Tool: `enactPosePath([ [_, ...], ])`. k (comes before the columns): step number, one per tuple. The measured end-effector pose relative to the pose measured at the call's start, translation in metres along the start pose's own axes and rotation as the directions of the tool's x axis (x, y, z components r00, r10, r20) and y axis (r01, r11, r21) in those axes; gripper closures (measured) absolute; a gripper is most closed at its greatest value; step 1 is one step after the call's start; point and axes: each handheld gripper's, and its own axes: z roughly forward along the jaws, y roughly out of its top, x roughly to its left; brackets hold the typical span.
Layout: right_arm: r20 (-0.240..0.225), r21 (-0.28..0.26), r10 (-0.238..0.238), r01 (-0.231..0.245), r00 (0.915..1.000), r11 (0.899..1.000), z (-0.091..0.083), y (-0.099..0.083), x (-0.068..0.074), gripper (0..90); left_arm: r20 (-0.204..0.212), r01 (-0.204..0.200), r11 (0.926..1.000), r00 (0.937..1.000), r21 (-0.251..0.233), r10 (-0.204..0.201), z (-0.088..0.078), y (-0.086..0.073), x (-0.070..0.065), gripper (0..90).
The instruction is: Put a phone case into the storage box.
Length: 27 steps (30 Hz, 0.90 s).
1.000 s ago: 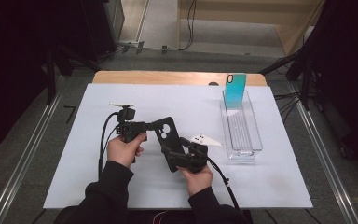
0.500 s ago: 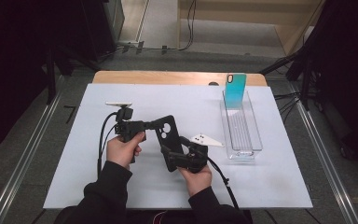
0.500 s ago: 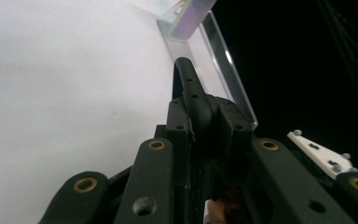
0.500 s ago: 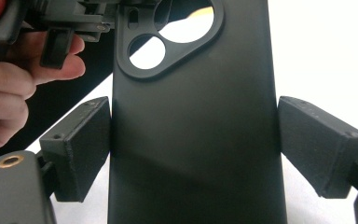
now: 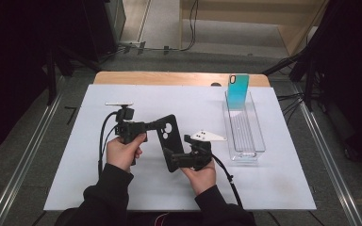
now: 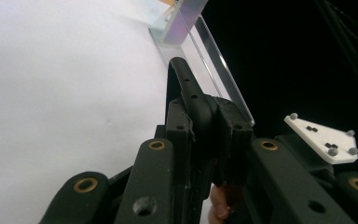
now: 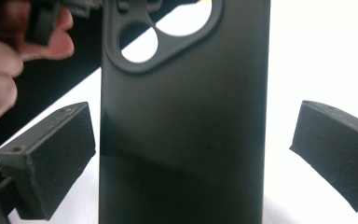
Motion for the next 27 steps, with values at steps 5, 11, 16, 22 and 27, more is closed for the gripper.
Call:
enactPosePath([
  [5, -0.042, 0.039, 0.009, -0.007, 0.9991, 0.999, -0.005, 0.005, -0.004, 0.0, -0.028, -0.047, 0.9982, 0.9985, -0.037, 0.046, -0.005, 0.000, -0.005, 77.9],
  [11, -0.019, 0.091, -0.024, 0.025, 0.9995, 0.996, -0.013, 0.009, -0.008, 0.0, -0.065, -0.119, 0.9885, 0.9915, -0.094, 0.113, -0.009, -0.002, -0.011, 77.8],
  [16, -0.001, 0.114, -0.049, 0.048, 0.9988, 0.992, -0.019, 0.013, -0.010, 0.0, -0.122, -0.191, 0.9738, 0.9767, -0.123, 0.176, -0.008, -0.007, -0.016, 77.8],
  [22, -0.003, 0.131, -0.055, 0.055, 0.9985, 0.990, -0.022, 0.015, -0.012, 0.0, -0.165, -0.245, 0.9612, 0.9607, -0.127, 0.223, -0.004, -0.012, -0.017, 77.7],
  [27, 0.000, 0.133, -0.057, 0.057, 0.9984, 0.990, -0.024, 0.015, -0.014, 0.0, -0.171, -0.274, 0.9505, 0.9535, -0.147, 0.248, -0.003, -0.015, -0.015, 77.8],
])
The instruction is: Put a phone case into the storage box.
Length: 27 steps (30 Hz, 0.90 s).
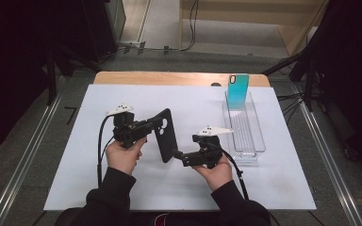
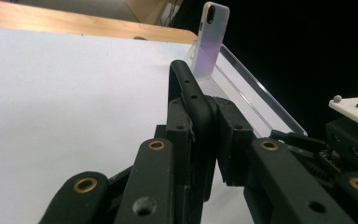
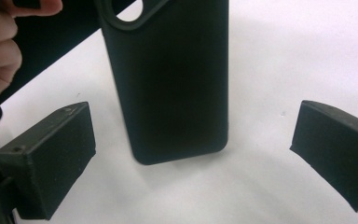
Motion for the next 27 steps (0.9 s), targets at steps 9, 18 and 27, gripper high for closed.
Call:
enactPosePath([
  [9, -0.007, 0.014, -0.033, 0.033, 0.9994, 0.999, -0.003, -0.001, -0.004, 0.0, 0.036, -0.101, 0.9936, 0.9940, -0.052, 0.103, -0.001, -0.004, -0.007, 77.7],
  [18, 0.026, 0.016, -0.079, 0.079, 0.9965, 0.997, -0.006, 0.002, -0.003, 0.0, 0.074, -0.096, 0.9948, 0.9924, -0.032, 0.098, 0.005, -0.009, -0.016, 77.8],
  [27, 0.019, 0.009, -0.093, 0.093, 0.9955, 0.996, -0.003, 0.016, 0.000, 0.0, 0.080, -0.104, 0.9944, 0.9912, -0.019, 0.106, 0.007, -0.013, -0.024, 77.7],
])
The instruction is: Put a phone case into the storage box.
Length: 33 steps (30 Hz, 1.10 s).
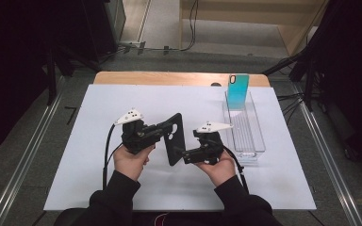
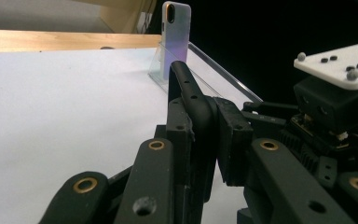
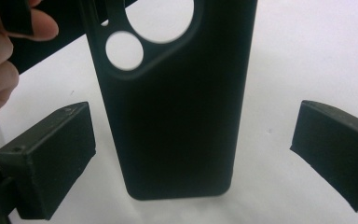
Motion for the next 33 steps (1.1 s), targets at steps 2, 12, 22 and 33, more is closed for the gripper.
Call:
enactPosePath([
  [2, -0.001, -0.001, -0.001, 0.001, 1.0000, 1.000, 0.001, 0.002, 0.001, 0.0, -0.005, 0.007, 1.0000, 1.0000, 0.005, -0.007, 0.001, -0.001, -0.001, 77.7],
  [12, -0.008, 0.006, -0.024, 0.024, 0.9997, 1.000, 0.005, 0.013, 0.004, 0.0, 0.000, 0.024, 0.9996, 0.9997, 0.013, -0.024, 0.003, -0.003, -0.005, 77.7],
  [22, -0.025, 0.008, -0.024, 0.024, 0.9994, 1.000, 0.011, 0.021, 0.005, 0.0, 0.007, 0.027, 0.9994, 0.9996, 0.022, -0.027, 0.004, -0.007, -0.010, 77.7],
  [33, -0.048, -0.005, -0.040, 0.040, 0.9981, 0.999, 0.013, 0.021, 0.004, 10.4, 0.015, 0.033, 0.9991, 0.9993, 0.026, -0.033, 0.006, -0.008, -0.010, 77.6],
])
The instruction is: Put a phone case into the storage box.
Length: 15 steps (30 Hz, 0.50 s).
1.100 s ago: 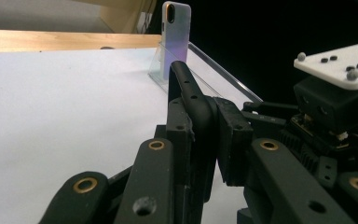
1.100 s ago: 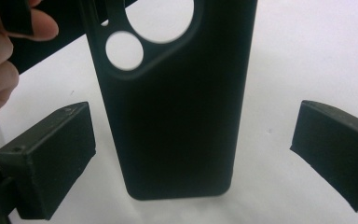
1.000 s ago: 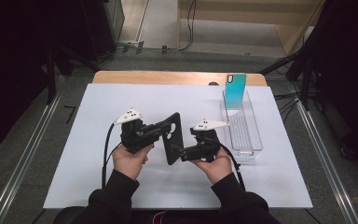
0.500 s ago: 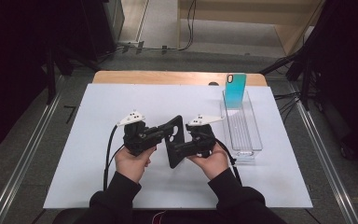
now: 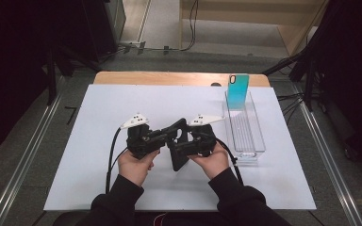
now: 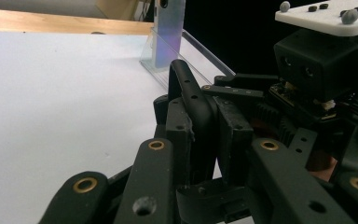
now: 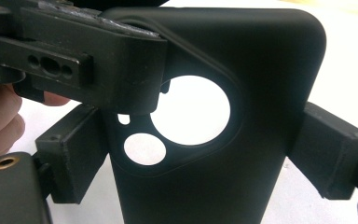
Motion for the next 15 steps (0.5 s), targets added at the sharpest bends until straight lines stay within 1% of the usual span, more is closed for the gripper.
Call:
enactPosePath([
  [2, -0.001, -0.002, -0.001, 0.001, 1.0000, 1.000, -0.0003, 0.0000, -0.0001, 11.0, 0.011, 0.002, 1.0000, 0.9999, 0.000, -0.002, 0.0005, -0.0005, 0.0009, 77.2],
  [3, 0.008, 0.002, -0.007, 0.007, 0.9999, 1.000, -0.0007, 0.0000, 0.0005, 11.3, 0.019, 0.005, 1.0000, 0.9998, -0.003, -0.005, 0.0006, -0.0010, 0.0018, 76.5],
  [5, 0.033, 0.004, -0.026, 0.026, 0.9991, 1.000, -0.0013, 0.0001, 0.0020, 11.6, 0.026, 0.016, 0.9998, 0.9995, -0.013, -0.015, -0.0006, -0.0008, 0.0031, 69.7],
  [6, 0.038, 0.004, -0.029, 0.029, 0.9988, 1.000, -0.0016, 0.0002, 0.0021, 11.7, 0.024, 0.018, 0.9997, 0.9996, -0.017, -0.018, -0.0012, -0.0004, 0.0035, 69.7],
  [8, 0.039, -0.002, -0.023, 0.024, 0.9990, 1.000, -0.0024, 0.0003, 0.0016, 11.8, 0.011, 0.012, 0.9998, 0.9999, -0.017, -0.012, -0.0030, 0.0004, 0.0034, 65.6],
  [10, 0.044, -0.002, -0.022, 0.023, 0.9988, 1.000, -0.0029, 0.0005, 0.0006, 11.9, 0.019, 0.022, 0.9995, 0.9996, -0.023, -0.021, -0.0042, 0.0013, 0.0039, 59.6],
  [11, 0.046, 0.002, -0.022, 0.022, 0.9987, 1.000, -0.0031, 0.0003, 0.0002, 11.9, 0.015, 0.026, 0.9993, 0.9996, -0.026, -0.025, -0.0051, 0.0018, 0.0036, 57.4],
  [15, 0.050, 0.012, -0.019, 0.018, 0.9986, 1.000, -0.0029, -0.0010, -0.0019, 11.9, 0.017, 0.020, 0.9994, 0.9997, -0.030, -0.020, -0.0083, 0.0044, 0.0032, 49.7],
])
